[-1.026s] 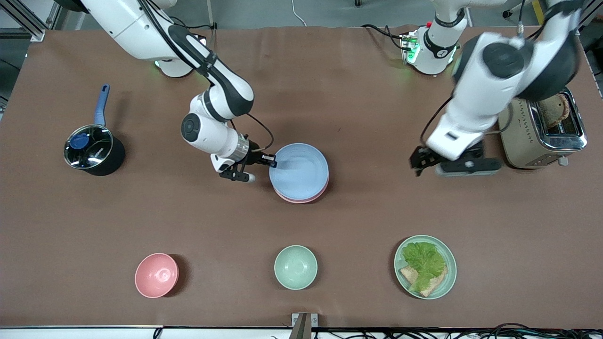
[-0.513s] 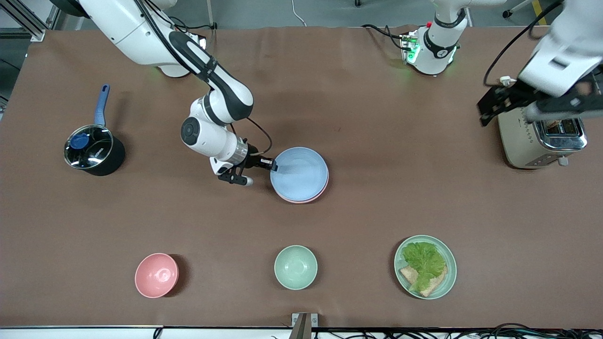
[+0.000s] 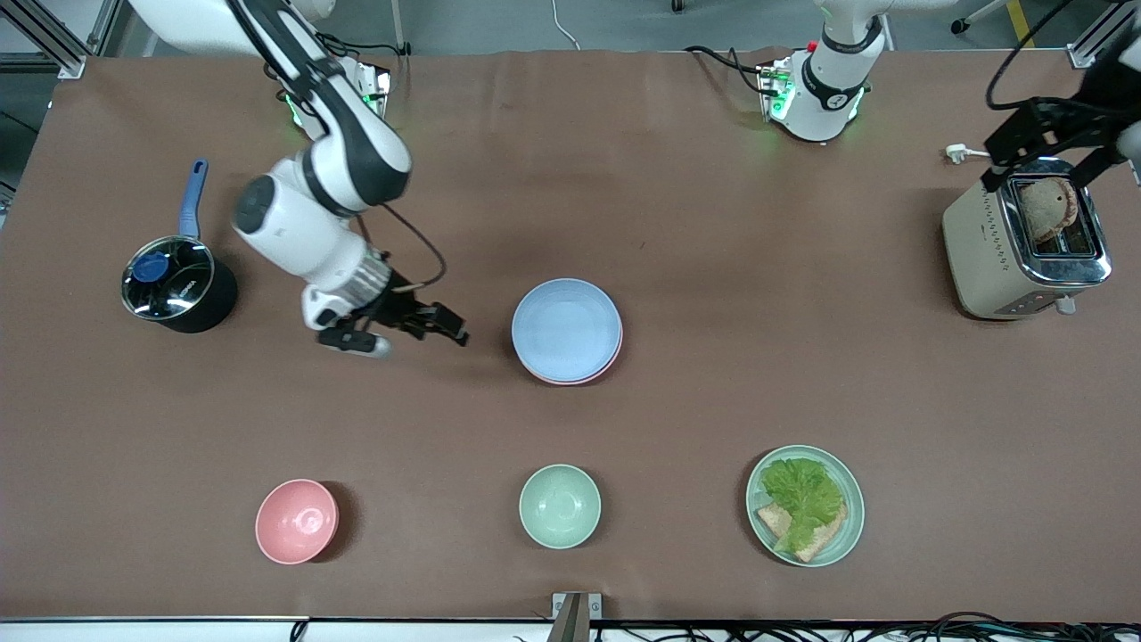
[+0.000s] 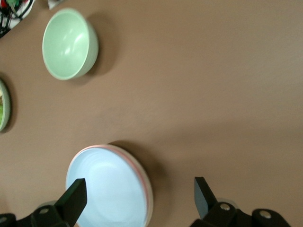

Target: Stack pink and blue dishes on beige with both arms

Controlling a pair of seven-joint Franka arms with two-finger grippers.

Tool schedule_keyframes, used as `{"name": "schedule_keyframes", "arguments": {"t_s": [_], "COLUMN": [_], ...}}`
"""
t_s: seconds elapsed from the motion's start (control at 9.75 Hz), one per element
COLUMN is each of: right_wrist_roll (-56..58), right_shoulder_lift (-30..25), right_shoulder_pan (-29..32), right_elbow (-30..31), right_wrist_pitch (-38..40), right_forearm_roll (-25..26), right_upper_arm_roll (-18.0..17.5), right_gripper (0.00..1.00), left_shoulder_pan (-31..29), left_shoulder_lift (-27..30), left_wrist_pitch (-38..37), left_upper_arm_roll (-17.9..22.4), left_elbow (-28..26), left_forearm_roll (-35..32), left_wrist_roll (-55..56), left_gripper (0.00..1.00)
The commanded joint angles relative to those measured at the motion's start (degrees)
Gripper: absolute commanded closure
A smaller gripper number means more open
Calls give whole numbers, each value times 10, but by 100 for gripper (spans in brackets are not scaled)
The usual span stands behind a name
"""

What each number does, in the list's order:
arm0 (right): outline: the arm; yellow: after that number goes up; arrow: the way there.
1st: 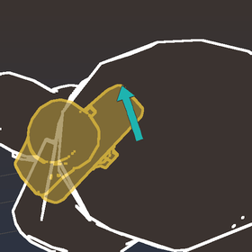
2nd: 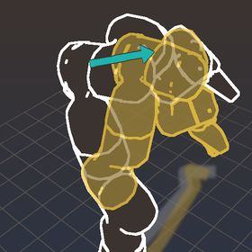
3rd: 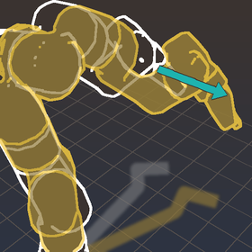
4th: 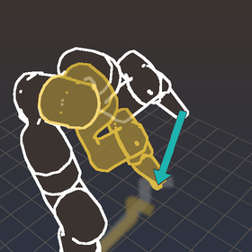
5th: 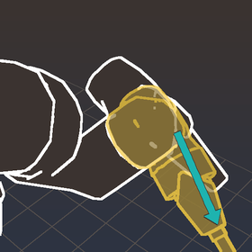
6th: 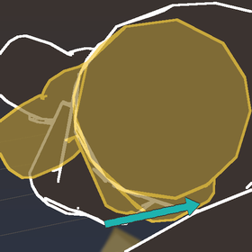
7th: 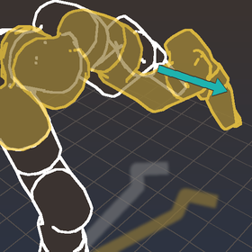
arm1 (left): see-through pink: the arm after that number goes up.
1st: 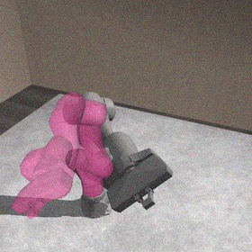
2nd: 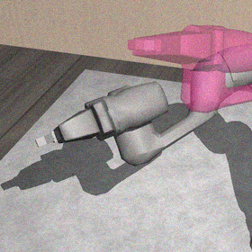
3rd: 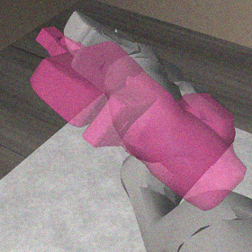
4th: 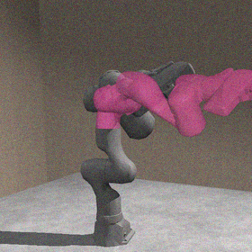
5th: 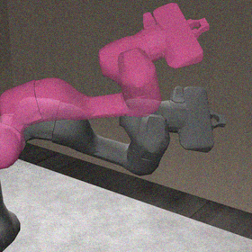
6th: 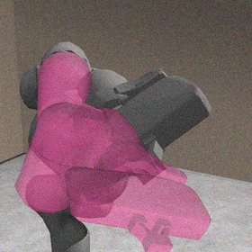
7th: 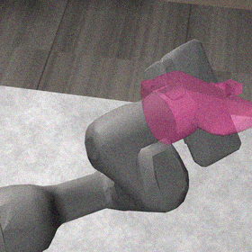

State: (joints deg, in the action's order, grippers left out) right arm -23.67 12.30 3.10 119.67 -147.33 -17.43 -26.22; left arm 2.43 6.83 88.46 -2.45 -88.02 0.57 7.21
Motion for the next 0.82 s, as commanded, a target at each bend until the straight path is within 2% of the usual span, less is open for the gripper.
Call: {"name": "schedule_keyframes", "arguments": {"t_s": [0.0, 0.21, 0.41, 0.62, 0.72], "right_wrist_roll": [1, 0, 32, 107, 139], "right_shoulder_lift": [-56, -115, -179, -190, -187], "right_shoulder_pan": [9, 9, 8, 9, 18], "right_elbow": [-27, -67, -92, -173, -224], "right_wrist_pitch": [99, 225, 326, 446, 490], "right_forearm_roll": [97, 190, 193, 193, 193], "right_upper_arm_roll": [44, 98, 158, 206, 215], "right_gripper": [0, 0, 0, 0, 0], "left_shoulder_pan": [0, 3, 5, 0, 0], "left_shoulder_lift": [-43, -36, -29, -34, -34], "left_wrist_pitch": [-26, -39, -37, -31, -31], "left_upper_arm_roll": [3, -1, -4, -17, -17], "left_elbow": [42, 24, 8, 9, 8], "left_forearm_roll": [3, 3, -14, -13, -15], "left_wrist_roll": [-9, -17, -16, -12, -17], "left_gripper": [0, 0, 0, 0, 0]}}
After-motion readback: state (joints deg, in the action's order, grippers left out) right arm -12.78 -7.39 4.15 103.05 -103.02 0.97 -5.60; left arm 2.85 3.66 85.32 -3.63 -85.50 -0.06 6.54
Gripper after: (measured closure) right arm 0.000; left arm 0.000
